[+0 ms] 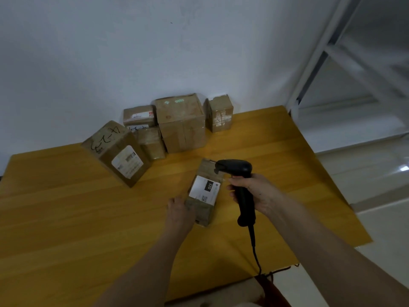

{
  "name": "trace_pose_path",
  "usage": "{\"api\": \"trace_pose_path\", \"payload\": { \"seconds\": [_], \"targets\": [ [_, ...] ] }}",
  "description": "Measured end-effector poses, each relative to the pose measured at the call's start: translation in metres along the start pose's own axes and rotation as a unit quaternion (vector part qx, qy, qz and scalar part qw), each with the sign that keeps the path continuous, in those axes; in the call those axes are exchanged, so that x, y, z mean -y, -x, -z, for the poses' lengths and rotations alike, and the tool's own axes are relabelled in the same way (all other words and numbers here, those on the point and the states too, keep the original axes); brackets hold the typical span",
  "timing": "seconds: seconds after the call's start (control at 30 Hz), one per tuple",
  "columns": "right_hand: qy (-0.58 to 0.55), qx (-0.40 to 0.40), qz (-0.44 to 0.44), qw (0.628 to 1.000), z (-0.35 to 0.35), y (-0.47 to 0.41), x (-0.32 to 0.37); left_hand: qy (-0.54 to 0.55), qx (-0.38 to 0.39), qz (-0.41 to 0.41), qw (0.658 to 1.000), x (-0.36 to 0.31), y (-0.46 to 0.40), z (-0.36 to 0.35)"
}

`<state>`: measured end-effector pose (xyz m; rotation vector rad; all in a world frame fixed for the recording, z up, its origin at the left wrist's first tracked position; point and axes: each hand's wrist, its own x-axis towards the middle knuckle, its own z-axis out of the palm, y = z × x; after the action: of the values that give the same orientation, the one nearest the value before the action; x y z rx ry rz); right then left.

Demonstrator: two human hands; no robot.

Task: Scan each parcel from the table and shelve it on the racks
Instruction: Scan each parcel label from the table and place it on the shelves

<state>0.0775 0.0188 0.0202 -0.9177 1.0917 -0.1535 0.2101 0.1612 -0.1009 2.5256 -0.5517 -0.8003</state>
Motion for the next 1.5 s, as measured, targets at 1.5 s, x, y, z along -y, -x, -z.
{"api": "trace_pose_path", "payload": {
  "seconds": [1.5],
  "targets": [
    [0.093, 0.100, 0.172, 0.976, 0.007, 0.075, 0.020, 0.792, -0.010, 0.094, 0.603, -0.132, -0.010, 0.026]
  ]
}}
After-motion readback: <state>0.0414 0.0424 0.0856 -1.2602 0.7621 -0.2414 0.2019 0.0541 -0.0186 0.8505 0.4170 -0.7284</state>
